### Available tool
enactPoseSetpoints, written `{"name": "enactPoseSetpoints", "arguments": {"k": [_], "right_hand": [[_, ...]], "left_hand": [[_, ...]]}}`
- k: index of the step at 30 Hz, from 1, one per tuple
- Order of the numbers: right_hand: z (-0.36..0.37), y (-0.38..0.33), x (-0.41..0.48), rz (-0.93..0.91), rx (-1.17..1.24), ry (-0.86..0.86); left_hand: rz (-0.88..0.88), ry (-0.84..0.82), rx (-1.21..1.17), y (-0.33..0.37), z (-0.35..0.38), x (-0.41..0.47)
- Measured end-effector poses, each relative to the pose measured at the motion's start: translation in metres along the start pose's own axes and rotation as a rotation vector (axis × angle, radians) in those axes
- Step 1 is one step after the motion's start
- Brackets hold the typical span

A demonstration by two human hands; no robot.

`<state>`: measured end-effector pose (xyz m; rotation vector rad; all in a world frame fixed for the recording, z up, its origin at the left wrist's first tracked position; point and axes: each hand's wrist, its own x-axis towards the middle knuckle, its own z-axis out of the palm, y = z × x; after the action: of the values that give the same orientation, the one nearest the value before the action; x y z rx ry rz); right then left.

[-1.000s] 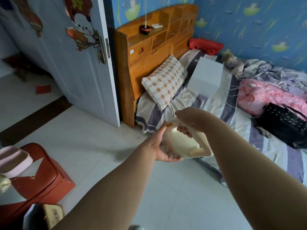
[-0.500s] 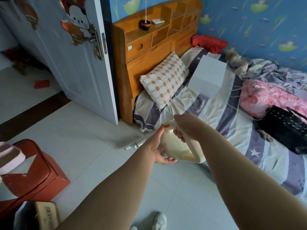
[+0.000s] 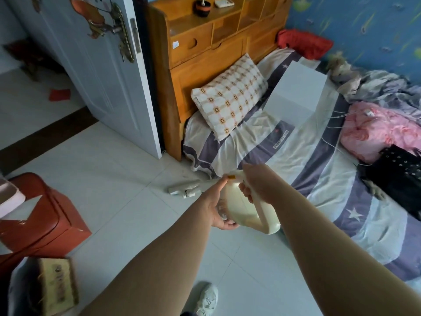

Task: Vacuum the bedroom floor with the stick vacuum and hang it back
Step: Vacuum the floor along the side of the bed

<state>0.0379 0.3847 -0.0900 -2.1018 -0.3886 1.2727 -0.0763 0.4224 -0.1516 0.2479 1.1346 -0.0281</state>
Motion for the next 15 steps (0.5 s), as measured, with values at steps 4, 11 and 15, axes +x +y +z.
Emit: {"name": "enactPoseSetpoints", "arguments": {"k": [4,11,15], "right_hand": [[-0.005,0.005,0.009,0.014,0.065,-0.040],[-0.004,0.008,0.028,0.065,0.150,-0.059],[0.004,0.011,0.035,0.102,0.182,-0.046]], "left_hand": [[0.030,0.018,0.000,0.001,0.008,0.005],[0.018,0.032,-0.037,0.003,0.005,0.016],[0.013,0.034,-0.048,0.005,-0.001,0.020]]}}
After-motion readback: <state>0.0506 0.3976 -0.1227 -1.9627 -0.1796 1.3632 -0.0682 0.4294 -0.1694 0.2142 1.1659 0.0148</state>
